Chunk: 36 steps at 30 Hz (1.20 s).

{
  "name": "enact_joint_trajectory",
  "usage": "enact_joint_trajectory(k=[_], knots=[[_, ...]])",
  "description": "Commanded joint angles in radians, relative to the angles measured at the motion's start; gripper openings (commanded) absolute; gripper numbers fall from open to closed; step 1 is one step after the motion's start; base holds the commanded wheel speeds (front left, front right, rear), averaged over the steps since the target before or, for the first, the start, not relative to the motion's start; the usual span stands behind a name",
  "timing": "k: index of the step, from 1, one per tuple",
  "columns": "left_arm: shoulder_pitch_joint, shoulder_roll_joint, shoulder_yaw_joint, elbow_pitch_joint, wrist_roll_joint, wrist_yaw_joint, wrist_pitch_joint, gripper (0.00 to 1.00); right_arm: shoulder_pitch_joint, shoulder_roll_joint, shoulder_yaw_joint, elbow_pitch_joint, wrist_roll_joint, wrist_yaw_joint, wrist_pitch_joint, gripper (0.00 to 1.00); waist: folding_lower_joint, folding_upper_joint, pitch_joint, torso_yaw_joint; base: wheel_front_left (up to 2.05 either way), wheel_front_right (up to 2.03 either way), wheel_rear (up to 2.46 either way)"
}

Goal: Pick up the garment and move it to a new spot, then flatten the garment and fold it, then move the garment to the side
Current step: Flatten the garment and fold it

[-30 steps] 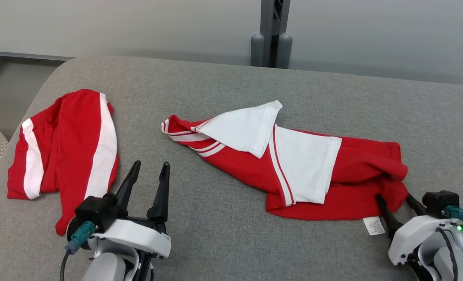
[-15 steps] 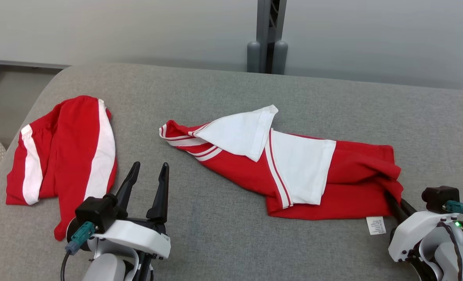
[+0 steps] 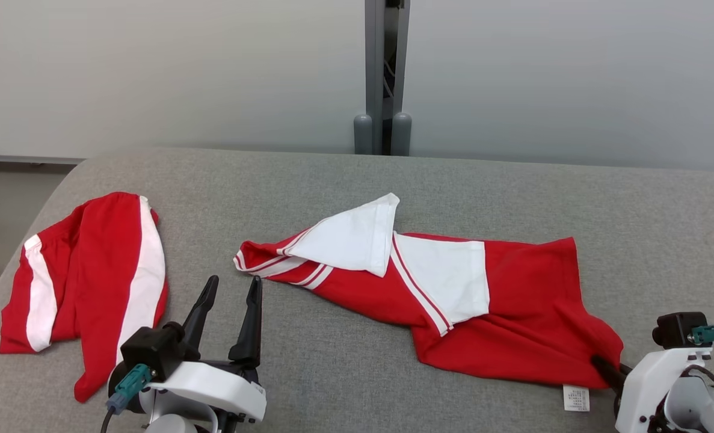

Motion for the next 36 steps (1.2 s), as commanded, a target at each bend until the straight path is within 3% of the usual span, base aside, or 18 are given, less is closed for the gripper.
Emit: enact_joint_trajectory(k=[1,8,14,19,27,28,29,36], knots=[[0.007,0.004,-0.001,-0.004,-0.008,0.009,-0.003,1.00,0.017,-0.018,-0.007,-0.023,0.020,0.000,0.035,0.00,0.0000,0.0000,-0.006,-0.004,0.00,0.00,0.00],[0.013,0.004,-0.015,-0.015,-0.019,0.014,-0.003,1.00,0.033,-0.067,-0.066,-0.161,0.019,0.000,0.105,0.00,0.0000,0.0000,0.000,0.006,0.00,0.00,0.00],[-0.008,0.004,-0.023,-0.008,-0.018,0.004,-0.003,1.00,-0.030,-0.026,-0.133,-0.180,-0.029,0.000,0.085,0.00,0.0000,0.0000,0.028,0.034,0.00,0.00,0.00],[-0.030,0.004,-0.025,-0.003,-0.002,-0.003,-0.003,1.00,-0.115,0.017,-0.169,-0.112,-0.085,0.000,0.049,0.00,0.0000,0.0000,0.057,0.070,0.00,0.00,0.00],[-0.054,0.004,-0.032,0.004,0.007,-0.016,-0.003,1.00,-0.267,0.102,-0.165,0.130,-0.152,0.000,-0.027,0.00,0.0000,0.0000,0.112,0.144,0.00,0.00,0.00],[-0.057,0.004,-0.034,0.005,0.008,-0.018,-0.003,1.00,-0.284,0.102,-0.162,0.161,-0.162,0.000,-0.035,0.11,0.0000,0.0000,0.118,0.151,0.00,0.00,0.00],[-0.060,0.004,-0.035,0.005,0.009,-0.018,-0.003,1.00,-0.300,0.106,-0.160,0.195,-0.169,0.000,-0.045,1.00,0.0000,0.0000,0.123,0.157,0.00,0.00,0.00],[-0.058,0.003,-0.029,0.006,0.009,-0.018,-0.003,1.00,-0.379,0.132,-0.124,0.326,-0.212,0.000,-0.131,1.00,0.0000,0.0000,0.129,0.166,0.00,0.00,0.00]])
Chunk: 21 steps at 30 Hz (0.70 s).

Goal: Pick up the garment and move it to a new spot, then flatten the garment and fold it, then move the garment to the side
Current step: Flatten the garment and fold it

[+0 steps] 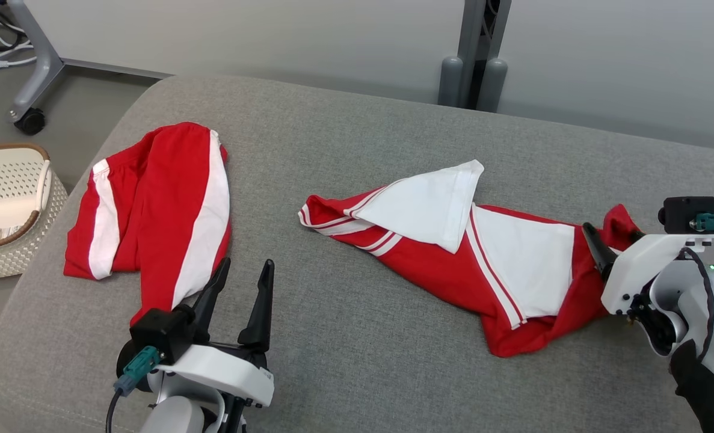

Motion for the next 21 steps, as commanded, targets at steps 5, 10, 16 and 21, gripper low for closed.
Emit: enact_joint_trajectory(k=[5,10,16,21], knots=[[0.000,0.003,0.004,-0.001,-0.004,0.003,-0.003,1.00,-0.033,-0.012,0.010,0.035,-0.016,0.000,-0.061,1.00,0.0000,0.0000,-0.020,-0.032,0.00,0.00,0.00],[0.007,0.003,0.008,-0.006,-0.009,0.008,-0.003,1.00,-0.026,-0.030,0.023,0.044,-0.031,0.000,-0.123,1.00,0.0000,0.0000,-0.046,-0.078,0.00,0.00,0.00],[0.024,0.003,0.011,-0.011,-0.015,0.017,-0.003,1.00,0.028,-0.045,0.012,0.045,-0.046,0.000,-0.191,1.00,0.0000,0.0000,-0.080,-0.122,0.00,0.00,0.00],[0.031,0.003,0.017,-0.019,-0.020,0.023,-0.003,1.00,0.110,-0.032,-0.002,-0.007,-0.036,0.000,-0.213,1.00,0.0000,0.0000,-0.095,-0.144,0.00,0.00,0.00]])
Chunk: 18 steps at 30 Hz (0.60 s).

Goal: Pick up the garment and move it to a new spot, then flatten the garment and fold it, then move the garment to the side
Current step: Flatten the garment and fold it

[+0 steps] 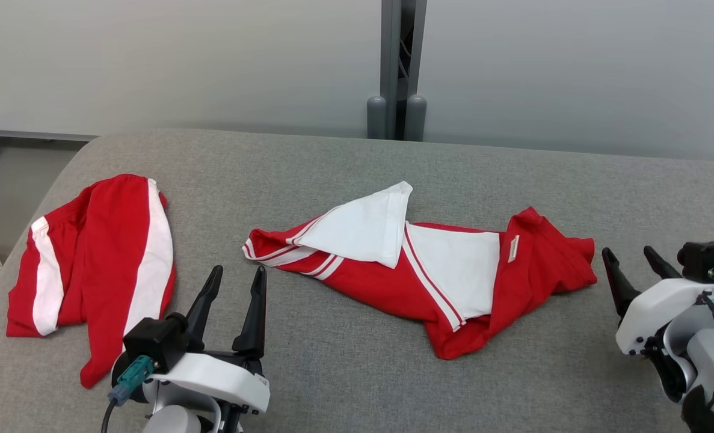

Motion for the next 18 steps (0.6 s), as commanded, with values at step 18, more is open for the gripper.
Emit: enact_joint_trajectory(k=[18], knots=[[0.012,0.004,0.006,-0.005,-0.004,-0.002,-0.003,1.00,0.104,-0.004,-0.041,-0.159,-0.095,0.000,-0.012,1.00,0.0000,0.0000,-0.011,0.000,0.00,0.00,0.00]])
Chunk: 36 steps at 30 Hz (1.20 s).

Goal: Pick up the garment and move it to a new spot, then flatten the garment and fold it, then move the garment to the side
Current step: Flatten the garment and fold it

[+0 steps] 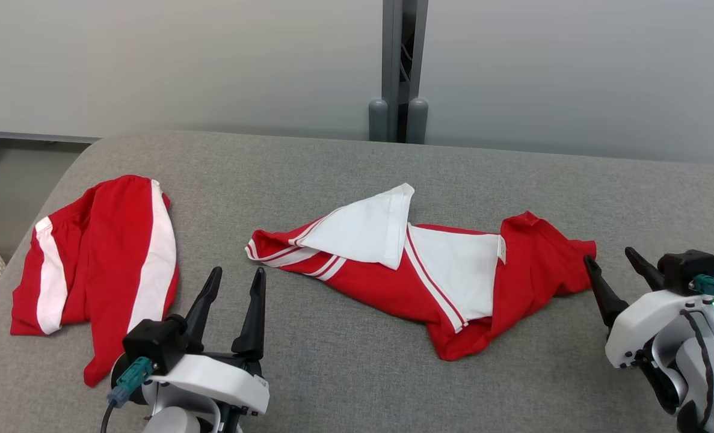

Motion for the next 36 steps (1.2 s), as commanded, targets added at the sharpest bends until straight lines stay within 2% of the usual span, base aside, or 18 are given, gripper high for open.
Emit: enact_joint_trajectory(k=[1,7,11,20,30,36], knots=[[0.007,0.004,0.002,-0.003,-0.001,-0.003,-0.003,1.00,-0.009,-0.013,0.011,-0.007,-0.027,0.000,-0.002,1.00,0.0000,0.0000,0.003,0.004,0.00,0.00,0.00],[-0.016,0.004,-0.008,-0.007,-0.009,-0.006,-0.003,1.00,-0.113,-0.062,0.124,-0.031,-0.158,0.000,0.041,1.00,0.0000,0.0000,0.033,0.027,0.00,0.00,0.00],[-0.031,0.005,-0.024,-0.008,-0.022,-0.006,-0.003,1.00,-0.196,-0.097,0.243,-0.056,-0.167,0.000,0.114,1.00,0.0000,0.0000,0.060,0.055,0.00,0.00,0.00],[-0.070,0.004,-0.060,-0.012,-0.053,-0.002,-0.003,1.00,-0.333,-0.214,0.513,-0.123,0.070,0.000,0.282,1.00,0.0000,0.0000,0.126,0.140,0.00,0.00,0.00],[-0.088,0.004,-0.067,-0.012,-0.055,-0.006,-0.003,1.00,-0.415,-0.291,0.698,-0.151,0.256,0.000,0.371,1.00,0.0000,0.0000,0.155,0.171,0.00,0.00,0.00],[-0.086,0.004,-0.062,-0.009,-0.044,-0.005,-0.003,1.00,-0.432,-0.310,0.768,-0.146,0.321,0.000,0.369,1.00,0.0000,0.0000,0.156,0.164,0.00,0.00,0.00]])
